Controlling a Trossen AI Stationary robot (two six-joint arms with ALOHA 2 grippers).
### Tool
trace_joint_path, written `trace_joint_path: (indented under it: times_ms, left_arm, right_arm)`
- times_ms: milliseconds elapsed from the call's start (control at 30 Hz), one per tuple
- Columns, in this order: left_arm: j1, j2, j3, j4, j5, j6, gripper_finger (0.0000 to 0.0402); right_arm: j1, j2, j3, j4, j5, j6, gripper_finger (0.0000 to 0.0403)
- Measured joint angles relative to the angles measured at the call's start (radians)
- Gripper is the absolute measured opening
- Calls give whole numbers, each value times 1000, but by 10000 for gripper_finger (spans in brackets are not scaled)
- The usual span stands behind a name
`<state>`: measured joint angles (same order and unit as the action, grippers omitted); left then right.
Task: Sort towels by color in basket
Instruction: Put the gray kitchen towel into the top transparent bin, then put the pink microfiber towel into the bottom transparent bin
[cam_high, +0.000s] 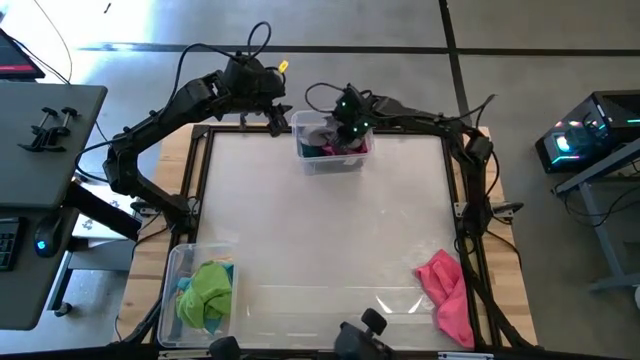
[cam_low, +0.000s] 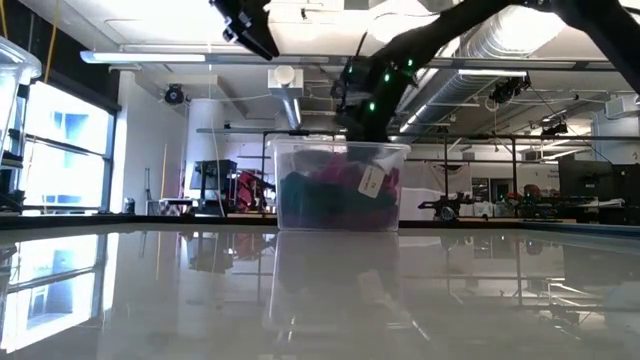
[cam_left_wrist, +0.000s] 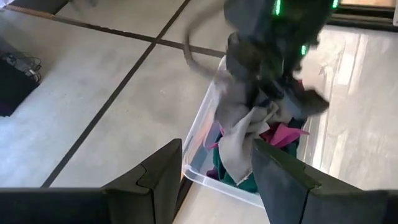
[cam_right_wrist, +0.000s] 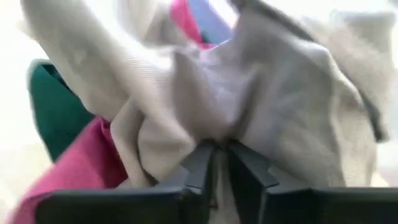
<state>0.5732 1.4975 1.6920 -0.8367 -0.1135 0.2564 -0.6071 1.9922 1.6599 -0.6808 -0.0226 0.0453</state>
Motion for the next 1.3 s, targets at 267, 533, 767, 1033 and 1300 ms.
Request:
trace_joint_path:
  times_ms: [267, 533, 767, 1033, 1300]
  left_arm:
    - [0, 0, 0, -13, 34, 33, 179]
    - [-1, 0, -77, -23, 267, 22, 179]
    - [-17, 0, -265, 42, 389, 7, 166]
    - [-32, 1, -453, 191, 361, 6, 148]
    - [-23, 1, -566, 480, 108, 8, 143]
  right_arm:
    - [3, -88, 124, -138, -111, -63, 124]
    - [19, -189, 143, -397, -440, -249, 129]
    - [77, -194, 81, -497, -450, -302, 129]
    - [138, -193, -116, -241, -300, -120, 128]
    - [176, -194, -171, -109, -25, 68, 128]
